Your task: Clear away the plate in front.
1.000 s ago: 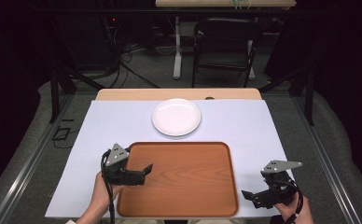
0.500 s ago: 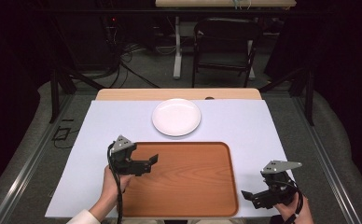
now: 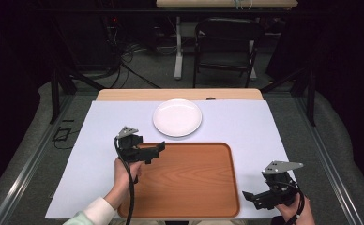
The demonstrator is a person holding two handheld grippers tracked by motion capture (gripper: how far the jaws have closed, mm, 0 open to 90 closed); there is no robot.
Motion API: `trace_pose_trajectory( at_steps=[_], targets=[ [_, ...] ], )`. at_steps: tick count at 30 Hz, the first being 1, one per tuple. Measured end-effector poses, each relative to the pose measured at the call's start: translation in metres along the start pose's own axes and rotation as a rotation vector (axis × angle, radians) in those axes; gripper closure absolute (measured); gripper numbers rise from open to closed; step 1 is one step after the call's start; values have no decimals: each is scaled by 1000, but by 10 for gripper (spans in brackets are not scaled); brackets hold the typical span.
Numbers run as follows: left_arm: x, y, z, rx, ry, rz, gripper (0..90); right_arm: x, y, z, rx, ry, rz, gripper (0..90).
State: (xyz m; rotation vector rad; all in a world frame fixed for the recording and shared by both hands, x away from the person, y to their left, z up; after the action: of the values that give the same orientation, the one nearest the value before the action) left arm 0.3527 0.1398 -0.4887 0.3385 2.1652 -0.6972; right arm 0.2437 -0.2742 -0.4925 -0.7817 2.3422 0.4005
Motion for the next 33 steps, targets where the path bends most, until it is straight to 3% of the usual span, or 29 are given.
trace_pose_trajectory(
  at_steps=[1, 4, 5, 9, 12, 16, 17, 19, 21, 22, 25, 30, 33],
  targets=[
    [0, 0, 0, 0, 0, 0, 3, 0, 0, 0, 0, 0, 0, 0],
    [-3, 1, 8, 8, 5, -52, 3, 0, 0, 0, -1, -1, -1, 0],
    [-5, 1, 12, 15, 4, -88, 4, 0, 0, 0, -2, -3, -2, 0],
    [-7, 4, 18, 18, -8, -135, 4, 0, -1, 0, -3, -4, -2, 0],
    [-10, 5, 26, 27, -25, -202, 8, 0, 0, 0, -7, -2, -2, 0],
    [-11, 4, 32, 31, -41, -244, 5, 0, 0, 0, -9, -2, -3, 0],
    [-12, 4, 36, 37, -52, -280, 2, 0, 0, 0, -10, -2, -4, 0],
    [-12, 4, 39, 38, -53, -297, 1, 0, 0, 0, -11, -2, -3, 0],
    [-12, 5, 45, 51, -65, -353, 1, 0, 0, 0, -13, -2, -4, 0],
    [-12, 5, 45, 51, -65, -353, 1, 0, 0, 0, -13, -2, -4, 0],
    [-10, 9, 52, 72, -84, -436, 1, 0, 0, 0, -14, -2, -4, 0],
    [-8, 16, 61, 92, -87, -520, 1, 1, 0, 0, -16, -1, -5, 0],
    [-6, 20, 70, 75, -81, -569, 1, 0, 0, 0, -19, -2, -5, 0]
  ],
)
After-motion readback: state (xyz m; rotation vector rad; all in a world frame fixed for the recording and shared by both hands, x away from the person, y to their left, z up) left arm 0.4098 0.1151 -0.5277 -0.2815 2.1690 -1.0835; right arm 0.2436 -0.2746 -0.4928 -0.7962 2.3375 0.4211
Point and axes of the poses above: each handheld gripper's, and its own axes: z roughly forward along the jaws, x roughly out of its underside, y roughly to its left, the point moved 1 cm from there along z, roughly forward along the jaws, and after that the axes turned 1 degree about y, right-handed, at the moved point
